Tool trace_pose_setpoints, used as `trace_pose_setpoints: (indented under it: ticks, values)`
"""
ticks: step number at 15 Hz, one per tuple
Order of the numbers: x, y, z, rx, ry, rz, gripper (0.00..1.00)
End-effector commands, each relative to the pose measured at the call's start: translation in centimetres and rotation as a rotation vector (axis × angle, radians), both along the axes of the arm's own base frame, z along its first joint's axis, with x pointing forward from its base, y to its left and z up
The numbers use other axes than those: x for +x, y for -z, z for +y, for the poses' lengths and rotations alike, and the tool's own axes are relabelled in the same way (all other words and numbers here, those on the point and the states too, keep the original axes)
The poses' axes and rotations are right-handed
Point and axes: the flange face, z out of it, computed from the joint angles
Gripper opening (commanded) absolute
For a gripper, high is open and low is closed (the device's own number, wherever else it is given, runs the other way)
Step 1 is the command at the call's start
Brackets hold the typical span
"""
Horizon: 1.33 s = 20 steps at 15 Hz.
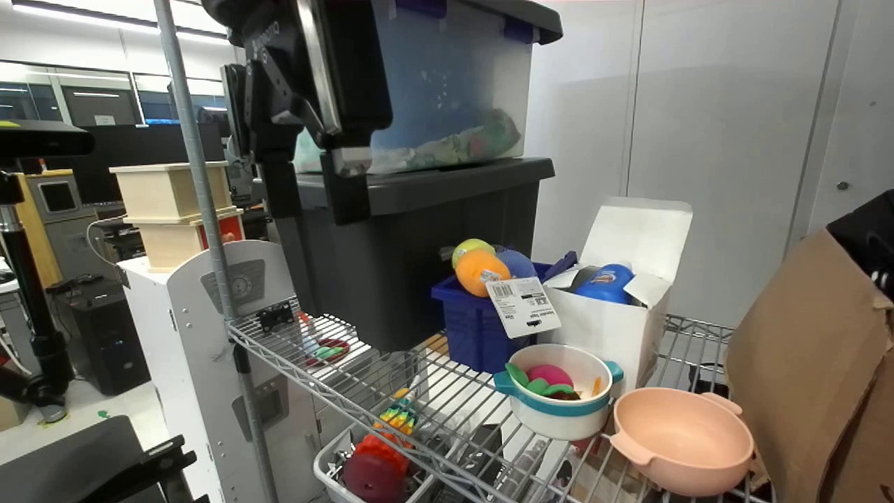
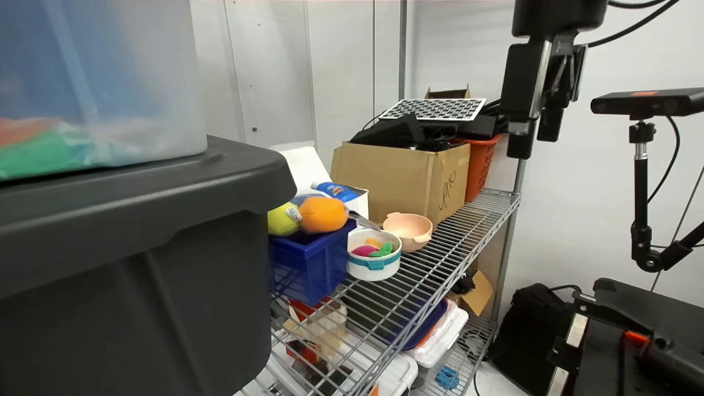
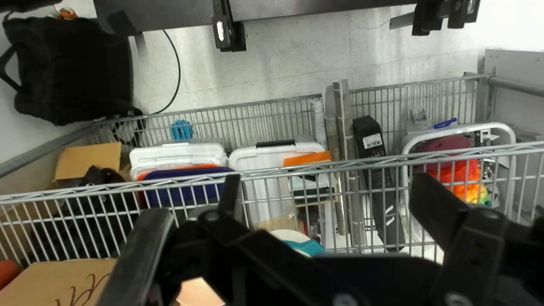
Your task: Pick the packet of squish balls and put it on the bin
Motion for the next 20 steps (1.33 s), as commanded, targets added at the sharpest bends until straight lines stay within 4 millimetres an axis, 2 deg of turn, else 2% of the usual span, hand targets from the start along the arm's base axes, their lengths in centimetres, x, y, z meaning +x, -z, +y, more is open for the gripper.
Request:
trace_pose_setpoints:
  ticks: [1, 8, 14, 20]
  values:
    - [-1.1, -0.1, 0.0, -0.039, 0.023, 0.051, 1.0]
    - [-2.5, 0.6, 0.4, -0.041, 0.008, 0.137, 1.0]
    - [-3.4, -0.9, 0.6, -0.019, -0.012, 0.097, 1.0]
    - [-5.4, -1.7, 0.8, -0.021, -0.054, 0.074, 1.0]
